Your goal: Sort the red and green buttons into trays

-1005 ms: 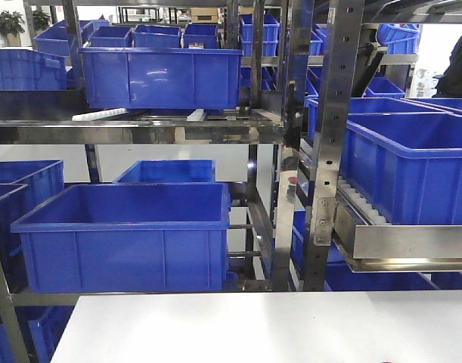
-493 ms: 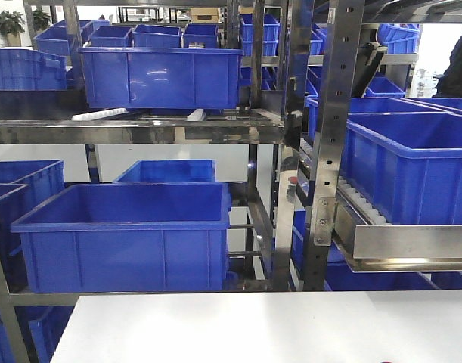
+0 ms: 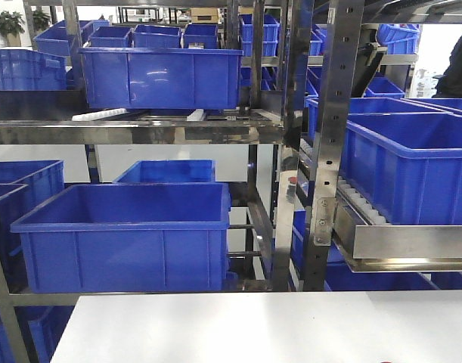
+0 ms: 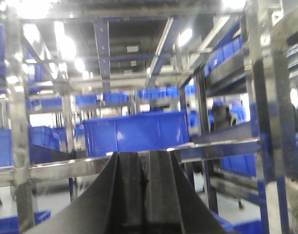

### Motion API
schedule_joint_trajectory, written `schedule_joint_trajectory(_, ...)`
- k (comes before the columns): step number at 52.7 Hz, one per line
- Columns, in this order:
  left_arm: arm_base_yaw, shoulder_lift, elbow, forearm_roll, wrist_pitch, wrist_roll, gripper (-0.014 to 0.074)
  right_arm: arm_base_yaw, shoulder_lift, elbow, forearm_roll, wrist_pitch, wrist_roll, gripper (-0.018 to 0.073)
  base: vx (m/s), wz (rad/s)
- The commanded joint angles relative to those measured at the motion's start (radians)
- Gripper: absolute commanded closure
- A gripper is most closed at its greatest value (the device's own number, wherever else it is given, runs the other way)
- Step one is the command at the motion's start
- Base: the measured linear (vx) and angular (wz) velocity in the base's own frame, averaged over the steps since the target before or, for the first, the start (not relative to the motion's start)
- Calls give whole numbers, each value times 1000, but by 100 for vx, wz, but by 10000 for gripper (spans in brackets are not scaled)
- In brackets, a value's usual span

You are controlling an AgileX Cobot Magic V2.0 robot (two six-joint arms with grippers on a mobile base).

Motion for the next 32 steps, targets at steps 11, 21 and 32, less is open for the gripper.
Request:
schedule_joint_trajectory(11,1,359,-245,-10,-34,4,596,-3,325,-163,-4,-104,-15,573,0,0)
schedule_joint_trajectory(21,1,426,-252,-10,-82,4,591,-3,401,-163,-2,-109,-11,562,0,0)
schedule_joint_trajectory(32,1,428,-252,-9,-83,6,508,-3,399,-163,-2,-110,-9,451,0,0)
